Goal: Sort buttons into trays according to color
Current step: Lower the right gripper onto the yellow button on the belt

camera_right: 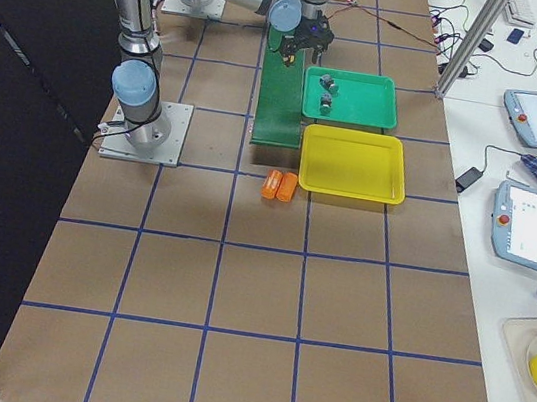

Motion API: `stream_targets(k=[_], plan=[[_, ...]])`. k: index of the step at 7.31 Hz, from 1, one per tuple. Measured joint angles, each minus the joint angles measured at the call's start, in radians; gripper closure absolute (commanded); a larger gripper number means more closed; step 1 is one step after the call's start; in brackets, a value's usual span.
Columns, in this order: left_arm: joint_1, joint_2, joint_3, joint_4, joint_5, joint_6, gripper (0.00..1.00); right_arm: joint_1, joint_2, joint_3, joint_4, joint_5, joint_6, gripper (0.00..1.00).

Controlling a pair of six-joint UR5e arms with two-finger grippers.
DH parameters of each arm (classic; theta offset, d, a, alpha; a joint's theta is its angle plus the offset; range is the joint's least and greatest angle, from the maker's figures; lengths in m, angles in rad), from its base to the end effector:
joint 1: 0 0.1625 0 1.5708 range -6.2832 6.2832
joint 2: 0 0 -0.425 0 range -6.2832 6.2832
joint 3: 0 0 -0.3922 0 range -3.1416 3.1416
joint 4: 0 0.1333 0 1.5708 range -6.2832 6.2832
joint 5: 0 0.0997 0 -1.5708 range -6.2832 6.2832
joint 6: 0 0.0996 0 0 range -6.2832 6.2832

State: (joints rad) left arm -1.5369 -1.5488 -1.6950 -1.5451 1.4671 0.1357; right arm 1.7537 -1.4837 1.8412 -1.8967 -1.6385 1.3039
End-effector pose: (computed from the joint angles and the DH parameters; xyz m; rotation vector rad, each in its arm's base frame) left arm -0.1275 -0.4772 0.4410 -0.1482 -3.0265 -0.1022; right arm 0.2156 -0.4695 0.3462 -1.6307 -2.6013 0.0347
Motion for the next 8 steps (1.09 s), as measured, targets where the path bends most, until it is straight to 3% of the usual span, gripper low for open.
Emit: stream_targets(k=[3,8], plan=[[-0.021,-0.021,0.147,-0.1,0.097,-0.002,0.0,-0.015,0.007,0.003,0.005,0.012,-0.039,0.0],[-0.014,-0.017,0.152,-0.109,0.093,0.004,0.0,-0.013,0.023,0.037,-0.002,0.126,0.043,0.0]])
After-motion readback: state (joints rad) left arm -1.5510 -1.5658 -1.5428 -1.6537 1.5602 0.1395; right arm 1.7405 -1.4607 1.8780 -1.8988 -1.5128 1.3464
